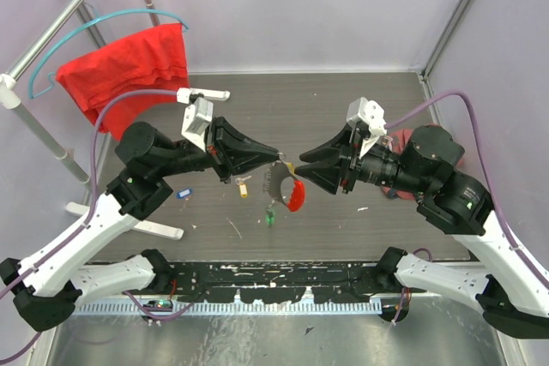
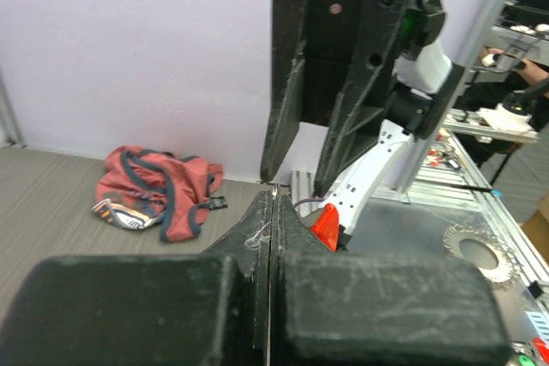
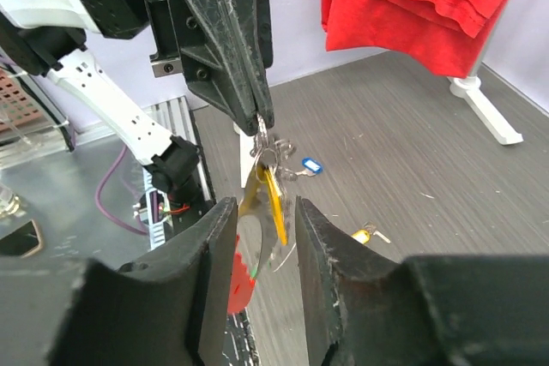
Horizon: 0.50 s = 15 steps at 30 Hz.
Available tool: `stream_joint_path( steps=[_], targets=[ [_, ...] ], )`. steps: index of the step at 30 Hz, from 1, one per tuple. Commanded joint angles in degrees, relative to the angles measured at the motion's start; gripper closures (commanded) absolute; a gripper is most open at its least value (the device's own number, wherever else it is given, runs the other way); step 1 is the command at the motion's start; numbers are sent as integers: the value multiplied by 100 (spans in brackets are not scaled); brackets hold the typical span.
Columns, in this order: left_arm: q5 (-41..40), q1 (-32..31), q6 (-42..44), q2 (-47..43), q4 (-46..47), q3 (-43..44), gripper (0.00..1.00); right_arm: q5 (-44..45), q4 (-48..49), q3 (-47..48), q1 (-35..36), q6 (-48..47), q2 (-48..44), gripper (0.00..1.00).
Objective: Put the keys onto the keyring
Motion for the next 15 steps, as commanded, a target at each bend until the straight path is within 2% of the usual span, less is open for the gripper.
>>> stream_joint_path(
  steps=[1,7,15],
  targets=[
    [-727,17,463,-190,-721,384,100,124,-506,541,12,-393,105,59],
    [-979,22,655,-216,-1168,536,100,-58,-577,549,21,-327,386,51],
    [-996,19,682,-252,-1177,545,100,35,-523,347,17,-420,668,50]
  ],
)
